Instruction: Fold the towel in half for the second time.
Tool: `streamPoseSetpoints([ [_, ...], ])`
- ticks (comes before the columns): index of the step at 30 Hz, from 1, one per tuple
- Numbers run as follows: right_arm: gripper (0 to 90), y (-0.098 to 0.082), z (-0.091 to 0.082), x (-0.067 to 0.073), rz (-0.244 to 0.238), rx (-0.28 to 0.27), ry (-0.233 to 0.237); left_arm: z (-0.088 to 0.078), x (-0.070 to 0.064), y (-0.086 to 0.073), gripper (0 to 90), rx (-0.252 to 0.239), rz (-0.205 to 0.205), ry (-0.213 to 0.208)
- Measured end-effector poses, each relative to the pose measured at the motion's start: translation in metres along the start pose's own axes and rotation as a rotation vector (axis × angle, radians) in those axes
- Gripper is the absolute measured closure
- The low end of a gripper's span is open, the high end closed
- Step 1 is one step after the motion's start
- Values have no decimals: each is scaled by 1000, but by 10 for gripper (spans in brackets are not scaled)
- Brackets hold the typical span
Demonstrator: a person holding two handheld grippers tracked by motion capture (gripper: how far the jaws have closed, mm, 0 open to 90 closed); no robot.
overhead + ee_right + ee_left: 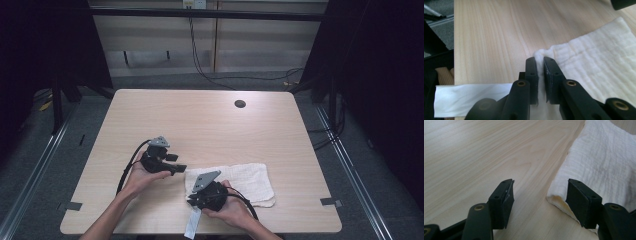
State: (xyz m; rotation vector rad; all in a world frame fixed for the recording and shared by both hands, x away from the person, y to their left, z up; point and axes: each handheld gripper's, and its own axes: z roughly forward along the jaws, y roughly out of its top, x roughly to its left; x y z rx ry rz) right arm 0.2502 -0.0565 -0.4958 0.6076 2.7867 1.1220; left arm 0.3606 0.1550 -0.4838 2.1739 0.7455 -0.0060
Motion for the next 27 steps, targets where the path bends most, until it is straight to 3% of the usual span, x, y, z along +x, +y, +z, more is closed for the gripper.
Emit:
streamPoseSetpoints([
  [7,836,-2,0,-6,66,-11,35,7,-1,-1,366,24,-8,-15],
  [11,835,-2,0,-7,76,-13,36,13,-3,-3,386,47,6,-31],
  [14,834,-2,0,-6,72,-12,31,15,-5,-2,389,55,20,-15],
  [18,832,-2,0,-6,66,-12,33,19,-6,-3,390,68,17,-30],
  [23,832,-1,0,-6,61,-8,27,22,-8,-2,449,66,43,-50],
  [25,832,-1,0,-5,63,-9,27,24,-10,-2,486,65,46,-85],
  [27,832,-1,0,-5,66,-10,29,26,-15,-2,527,71,66,-81],
])
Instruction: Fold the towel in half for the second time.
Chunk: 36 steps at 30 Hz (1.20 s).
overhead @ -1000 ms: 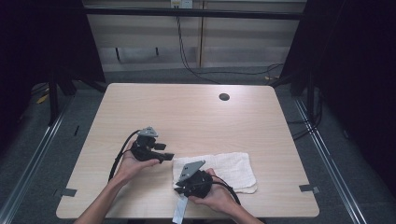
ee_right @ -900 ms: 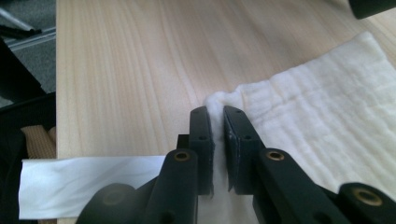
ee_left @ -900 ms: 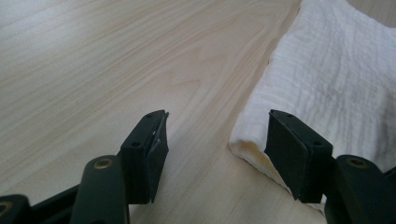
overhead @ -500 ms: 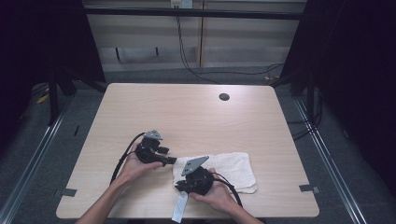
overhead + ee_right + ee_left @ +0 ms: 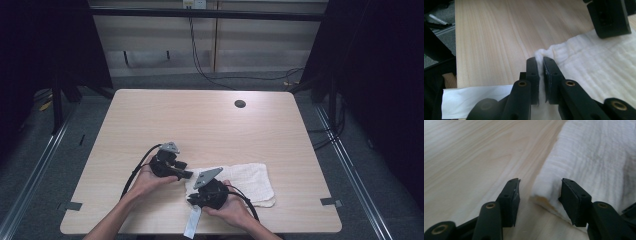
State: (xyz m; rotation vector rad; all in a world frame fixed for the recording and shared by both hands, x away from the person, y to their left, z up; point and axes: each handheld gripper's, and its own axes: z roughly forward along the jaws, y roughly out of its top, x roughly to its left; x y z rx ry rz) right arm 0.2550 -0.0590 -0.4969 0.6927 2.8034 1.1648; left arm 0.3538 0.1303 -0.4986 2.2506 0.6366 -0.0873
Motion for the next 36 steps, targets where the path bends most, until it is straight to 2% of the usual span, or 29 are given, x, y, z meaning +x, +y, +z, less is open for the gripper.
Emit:
streamPoseSetpoints([
  [2,832,0,0,1,3,-1,-7,2,-6,1,581,6,37,9],
  [3,832,0,0,0,-2,0,-7,3,-8,1,635,14,53,3],
  [5,832,0,0,1,-1,3,-11,4,-11,0,748,20,58,3],
  [6,833,0,0,2,2,6,-10,5,-11,0,793,14,48,-15],
  [8,840,1,0,1,-17,12,-4,4,-10,-1,831,16,41,-19],
  [9,840,2,0,2,-16,12,-6,3,-9,-1,837,17,38,-24],
  [13,841,2,-2,1,3,1,4,-5,-5,2,843,-37,-6,-55],
  [15,841,4,-5,0,18,-21,19,-9,-5,3,844,-59,-6,-60],
  [17,841,6,-9,0,20,-36,13,-13,-4,4,843,-72,-10,-65],
  [24,841,9,-18,0,28,-75,18,-15,-1,5,842,-78,-36,-64],
  [36,841,13,-20,4,31,-107,19,-26,1,7,835,-110,-35,-85],
])
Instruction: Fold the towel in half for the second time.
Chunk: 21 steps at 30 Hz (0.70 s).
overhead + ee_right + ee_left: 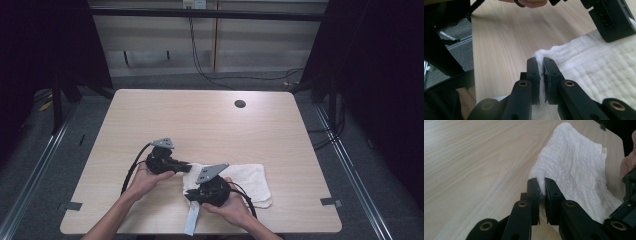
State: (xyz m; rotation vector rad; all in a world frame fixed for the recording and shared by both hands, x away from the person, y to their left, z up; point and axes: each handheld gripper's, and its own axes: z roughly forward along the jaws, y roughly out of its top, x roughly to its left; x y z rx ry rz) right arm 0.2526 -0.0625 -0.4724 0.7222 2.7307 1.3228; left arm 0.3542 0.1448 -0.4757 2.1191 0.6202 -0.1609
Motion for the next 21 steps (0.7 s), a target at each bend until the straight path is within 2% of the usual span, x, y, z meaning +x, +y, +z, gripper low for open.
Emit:
streamPoseSetpoints([
  [6,840,4,-3,1,-3,-14,-1,-5,0,1,836,-9,-5,5],
  [14,840,8,-5,2,-3,-31,-2,-12,-1,4,836,-26,12,7],
  [16,840,9,-5,3,-2,-36,-2,-13,-2,5,837,-36,1,5],
  [21,840,11,-7,3,9,-53,9,-17,-3,6,839,-28,7,15],
])
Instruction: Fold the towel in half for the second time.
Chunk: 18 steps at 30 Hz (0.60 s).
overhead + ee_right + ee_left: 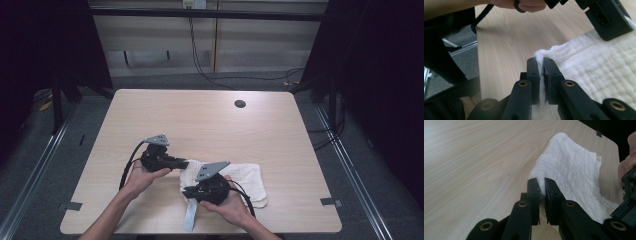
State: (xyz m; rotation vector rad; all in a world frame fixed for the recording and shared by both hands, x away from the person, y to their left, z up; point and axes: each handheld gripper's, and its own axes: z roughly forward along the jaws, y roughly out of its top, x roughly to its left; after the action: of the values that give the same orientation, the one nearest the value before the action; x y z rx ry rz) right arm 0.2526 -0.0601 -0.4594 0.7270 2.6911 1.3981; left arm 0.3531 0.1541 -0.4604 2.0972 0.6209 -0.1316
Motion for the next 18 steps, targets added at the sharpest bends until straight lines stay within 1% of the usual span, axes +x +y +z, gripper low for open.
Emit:
streamPoseSetpoints([
  [1,840,1,0,0,4,-5,3,-1,0,0,839,-4,-6,-2],
  [3,840,5,-1,1,-7,-4,0,-2,1,0,839,3,-6,5],
  [7,840,11,-2,2,-16,-17,2,-7,2,-2,839,-1,-20,14],
  [8,840,12,-1,3,-22,-18,3,-9,3,-2,839,0,-17,17],
  [10,840,14,-1,3,-25,-16,5,-12,4,-2,839,-5,-24,19],
  [13,840,17,-1,2,-25,-26,12,-16,3,-2,840,-13,-24,23],
  [14,841,18,-1,2,-23,-29,13,-18,4,-2,840,-9,-18,25],
  [15,840,20,-1,3,-30,-32,13,-19,4,-2,840,-18,-25,24],
  [18,840,26,-1,4,-42,-34,13,-24,4,-1,841,-26,-30,27],
])
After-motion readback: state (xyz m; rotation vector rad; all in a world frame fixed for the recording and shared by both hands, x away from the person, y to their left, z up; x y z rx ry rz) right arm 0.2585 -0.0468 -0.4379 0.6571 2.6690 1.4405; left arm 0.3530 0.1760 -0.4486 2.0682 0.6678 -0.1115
